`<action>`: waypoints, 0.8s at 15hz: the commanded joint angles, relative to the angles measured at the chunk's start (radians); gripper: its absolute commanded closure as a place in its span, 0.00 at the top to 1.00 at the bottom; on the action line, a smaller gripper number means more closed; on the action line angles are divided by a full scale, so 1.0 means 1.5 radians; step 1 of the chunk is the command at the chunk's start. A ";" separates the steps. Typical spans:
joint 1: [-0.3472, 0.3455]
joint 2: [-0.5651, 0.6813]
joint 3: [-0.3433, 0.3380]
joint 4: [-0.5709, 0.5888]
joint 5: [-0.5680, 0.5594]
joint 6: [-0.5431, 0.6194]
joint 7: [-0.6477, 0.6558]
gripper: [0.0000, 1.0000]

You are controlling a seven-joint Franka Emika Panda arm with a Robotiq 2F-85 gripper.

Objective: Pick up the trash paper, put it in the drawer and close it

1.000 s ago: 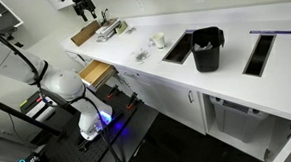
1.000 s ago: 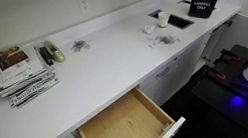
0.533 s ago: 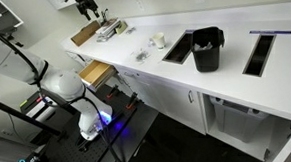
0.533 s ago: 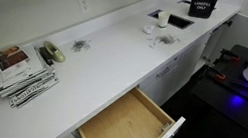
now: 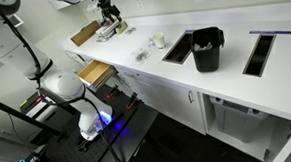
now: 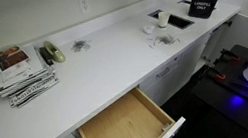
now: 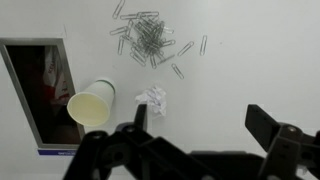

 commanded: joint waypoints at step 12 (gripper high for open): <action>0.016 0.157 -0.067 0.015 -0.069 0.153 0.096 1.00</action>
